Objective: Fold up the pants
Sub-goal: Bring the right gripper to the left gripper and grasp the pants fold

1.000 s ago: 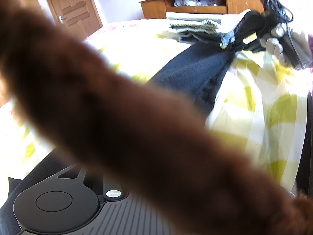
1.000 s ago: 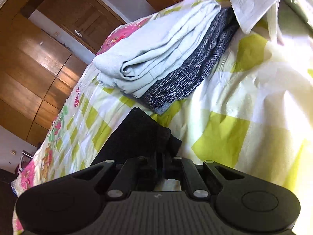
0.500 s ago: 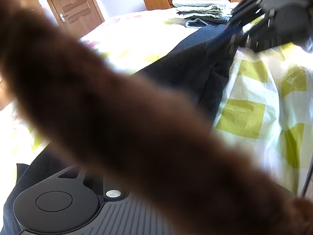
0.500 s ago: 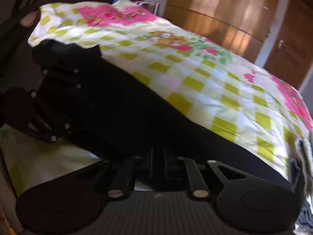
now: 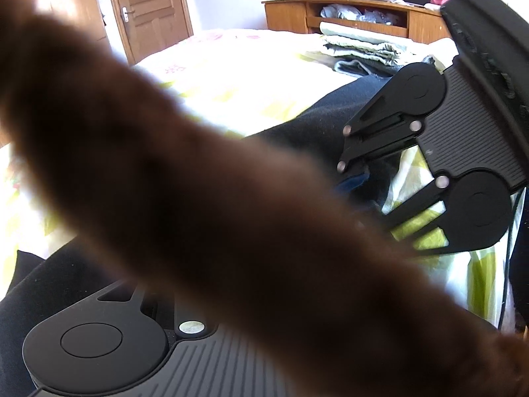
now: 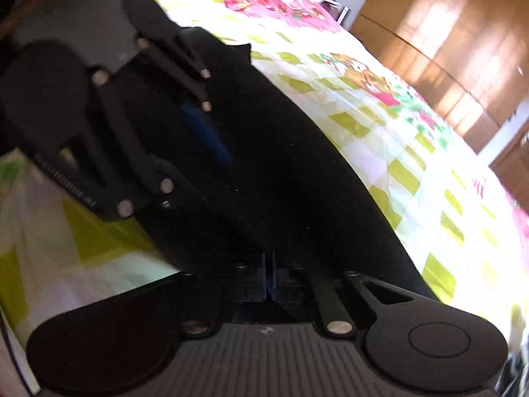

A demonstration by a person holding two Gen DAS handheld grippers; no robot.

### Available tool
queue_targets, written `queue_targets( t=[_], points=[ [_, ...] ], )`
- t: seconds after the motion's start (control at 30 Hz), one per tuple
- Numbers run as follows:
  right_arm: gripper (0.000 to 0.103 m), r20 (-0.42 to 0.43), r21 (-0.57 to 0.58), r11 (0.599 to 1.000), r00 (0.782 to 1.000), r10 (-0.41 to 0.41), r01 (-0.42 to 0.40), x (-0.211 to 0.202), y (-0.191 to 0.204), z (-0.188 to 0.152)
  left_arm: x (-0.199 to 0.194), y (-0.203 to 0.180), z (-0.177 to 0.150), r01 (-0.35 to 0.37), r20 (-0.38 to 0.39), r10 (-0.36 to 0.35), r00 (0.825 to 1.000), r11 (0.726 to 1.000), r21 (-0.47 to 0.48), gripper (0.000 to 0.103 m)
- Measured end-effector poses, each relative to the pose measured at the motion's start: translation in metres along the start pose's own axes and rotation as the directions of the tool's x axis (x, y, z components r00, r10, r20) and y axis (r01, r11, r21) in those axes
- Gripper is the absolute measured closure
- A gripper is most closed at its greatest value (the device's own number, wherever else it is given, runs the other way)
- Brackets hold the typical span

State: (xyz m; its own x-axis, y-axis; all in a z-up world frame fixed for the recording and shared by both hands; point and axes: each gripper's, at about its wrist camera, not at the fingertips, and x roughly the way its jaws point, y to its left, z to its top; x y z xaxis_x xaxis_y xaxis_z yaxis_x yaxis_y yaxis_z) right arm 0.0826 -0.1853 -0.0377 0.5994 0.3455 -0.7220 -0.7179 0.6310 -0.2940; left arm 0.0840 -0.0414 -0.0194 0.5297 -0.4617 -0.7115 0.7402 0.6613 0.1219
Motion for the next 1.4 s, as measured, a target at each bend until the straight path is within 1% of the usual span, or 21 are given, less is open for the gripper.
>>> queue_targets(
  t=[0.07, 0.17, 0.23, 0.3, 0.37, 0.4, 0.43, 0.5, 0.57, 0.63, 0.73, 0.8, 0.9, 0.97, 1.03, 1.13, 1.17, 1.2, 1.3, 1.37, 1.4],
  points=[
    [0.083, 0.02, 0.096, 0.995, 0.999, 0.031, -0.033, -0.012, -0.012, 0.003, -0.004, -0.003, -0.001, 0.007, -0.002, -0.007, 1.0, 1.0, 0.019, 0.061],
    [0.083, 0.065, 0.21, 0.973, 0.994, 0.083, -0.095, -0.038, -0.024, 0.012, -0.011, -0.013, -0.006, -0.021, 0.003, 0.021, 1.0, 0.995, 0.098, 0.061],
    [0.083, 0.09, 0.228, 0.965, 0.99, 0.108, -0.127, -0.051, -0.025, 0.013, -0.015, -0.019, -0.007, -0.047, 0.019, 0.044, 0.999, 0.991, 0.127, 0.061],
    [0.084, 0.083, 0.216, 0.967, 0.99, 0.118, -0.134, -0.053, -0.019, 0.008, -0.02, -0.021, -0.006, -0.05, 0.029, 0.046, 0.999, 0.991, 0.126, 0.062],
    [0.084, 0.026, 0.226, 0.963, 0.989, 0.143, -0.145, -0.038, -0.013, -0.003, -0.022, -0.023, -0.007, -0.05, 0.018, 0.048, 0.999, 0.99, 0.132, 0.075],
    [0.084, -0.005, 0.231, 0.962, 0.989, 0.151, -0.146, -0.029, -0.009, -0.011, -0.019, -0.023, -0.01, -0.033, -0.013, 0.035, 0.999, 0.991, 0.132, 0.085],
    [0.084, -0.03, 0.231, 0.963, 0.988, 0.152, -0.141, -0.021, -0.005, -0.017, -0.015, -0.023, -0.014, -0.003, -0.055, 0.01, 0.998, 0.993, 0.122, 0.089],
    [0.084, -0.052, 0.191, 0.974, 0.989, 0.135, -0.123, -0.015, 0.005, -0.019, -0.009, -0.028, -0.024, 0.027, -0.098, -0.014, 0.995, 0.992, 0.125, 0.092],
    [0.084, -0.035, 0.144, 0.982, 0.991, 0.127, -0.121, -0.024, 0.008, -0.012, -0.013, -0.031, -0.025, 0.023, -0.093, -0.01, 0.996, 0.99, 0.139, 0.092],
    [0.083, -0.038, 0.111, 0.989, 0.994, 0.102, -0.098, -0.028, 0.008, -0.01, -0.023, -0.026, -0.023, 0.051, -0.079, -0.043, 0.996, 0.993, 0.103, 0.092],
    [0.083, -0.026, 0.053, 0.996, 0.997, 0.067, -0.065, -0.035, 0.012, -0.005, -0.032, -0.023, -0.028, 0.034, -0.08, -0.026, 0.996, 0.993, 0.109, 0.091],
    [0.083, 0.001, -0.021, 0.999, 0.999, 0.036, -0.036, -0.042, 0.027, 0.001, -0.041, -0.019, -0.033, 0.017, -0.077, -0.01, 0.997, 0.996, 0.083, 0.085],
    [0.083, -0.001, -0.066, 0.996, 0.998, 0.064, -0.064, -0.041, 0.037, 0.01, -0.06, -0.009, -0.043, -0.034, -0.081, 0.039, 0.996, 0.998, 0.053, 0.084],
    [0.083, -0.008, -0.095, 0.994, 0.999, 0.043, -0.044, -0.039, 0.039, 0.015, -0.074, 0.004, -0.053, -0.082, -0.094, 0.084, 0.992, 0.996, 0.03, 0.084],
    [0.083, 0.014, -0.127, 0.991, 0.999, 0.045, -0.043, -0.039, 0.046, 0.026, -0.086, 0.015, -0.064, -0.14, -0.112, 0.141, 0.984, 0.99, 0.015, 0.084],
    [0.082, 0.053, -0.156, 0.984, 0.994, 0.092, -0.083, -0.03, 0.062, 0.045, -0.1, 0.038, -0.08, -0.22, -0.139, 0.214, 0.967, 0.975, -0.028, 0.084],
    [0.081, 0.072, -0.178, 0.98, 0.992, 0.108, -0.093, -0.033, 0.074, 0.046, -0.106, 0.046, -0.086, -0.246, -0.147, 0.238, 0.96, 0.968, -0.04, 0.084],
    [0.078, 0.08, -0.2, 0.974, 0.989, 0.123, -0.105, -0.023, 0.083, 0.051, -0.11, 0.053, -0.092, -0.271, -0.157, 0.26, 0.953, 0.961, -0.052, 0.084],
    [0.074, 0.074, -0.248, 0.958, 0.984, 0.163, -0.14, 0.004, 0.104, 0.069, -0.123, 0.072, -0.11, -0.333, -0.188, 0.313, 0.931, 0.938, -0.091, 0.084],
    [0.073, 0.066, -0.299, 0.944, 0.984, 0.167, -0.14, 0.019, 0.117, 0.078, -0.132, 0.083, -0.124, -0.37, -0.212, 0.342, 0.915, 0.922, -0.11, 0.084],
    [0.072, 0.068, -0.325, 0.936, 0.984, 0.166, -0.135, 0.024, 0.121, 0.081, -0.137, 0.086, -0.128, -0.378, -0.217, 0.348, 0.912, 0.918, -0.121, 0.083]
  ],
)
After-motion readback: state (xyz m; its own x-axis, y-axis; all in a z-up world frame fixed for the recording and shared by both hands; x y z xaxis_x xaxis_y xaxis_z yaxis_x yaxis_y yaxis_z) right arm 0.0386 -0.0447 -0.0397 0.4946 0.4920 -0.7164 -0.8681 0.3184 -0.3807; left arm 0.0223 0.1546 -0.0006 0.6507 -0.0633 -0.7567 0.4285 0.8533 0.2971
